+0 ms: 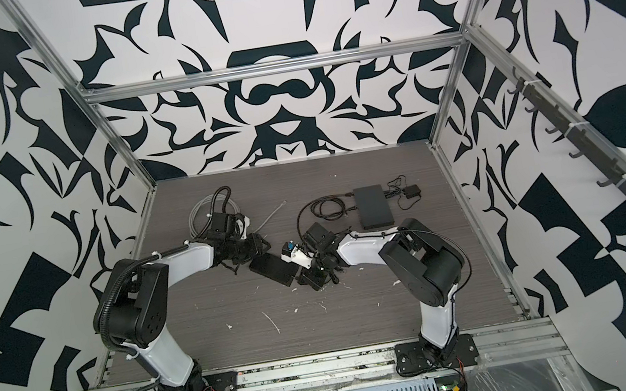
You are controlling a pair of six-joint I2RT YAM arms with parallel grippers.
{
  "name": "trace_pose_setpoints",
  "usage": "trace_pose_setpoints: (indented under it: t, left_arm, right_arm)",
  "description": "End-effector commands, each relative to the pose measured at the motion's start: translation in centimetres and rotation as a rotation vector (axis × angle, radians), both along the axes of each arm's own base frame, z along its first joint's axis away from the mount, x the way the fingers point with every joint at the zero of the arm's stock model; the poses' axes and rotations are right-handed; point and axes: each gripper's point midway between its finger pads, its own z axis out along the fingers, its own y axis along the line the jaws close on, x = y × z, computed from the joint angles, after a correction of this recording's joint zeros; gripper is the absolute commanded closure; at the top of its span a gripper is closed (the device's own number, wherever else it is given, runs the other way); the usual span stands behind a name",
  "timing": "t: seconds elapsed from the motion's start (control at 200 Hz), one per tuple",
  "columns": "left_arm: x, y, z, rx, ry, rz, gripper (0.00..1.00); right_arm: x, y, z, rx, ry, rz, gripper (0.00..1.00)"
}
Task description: Insert the plug into the switch port
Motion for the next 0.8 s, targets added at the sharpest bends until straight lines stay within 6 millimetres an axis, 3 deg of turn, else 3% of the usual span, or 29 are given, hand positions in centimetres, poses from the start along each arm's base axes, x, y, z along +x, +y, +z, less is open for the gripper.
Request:
trace_pose_setpoints:
  t: [0.0,0.795]
  left_arm:
    - [-2.23,0.27,-1.93,0.003,0.105,-0.005,0.49]
    - [-1.94,0.25,-2.02,0.004,0.102,0.004,0.49]
  right_arm:
    - [0.12,0.43,-0.55,0.006,-0.004,0.018,1.00]
    - [-0.32,-0.22,-0.91,0.025,0.010,0.002,1.00]
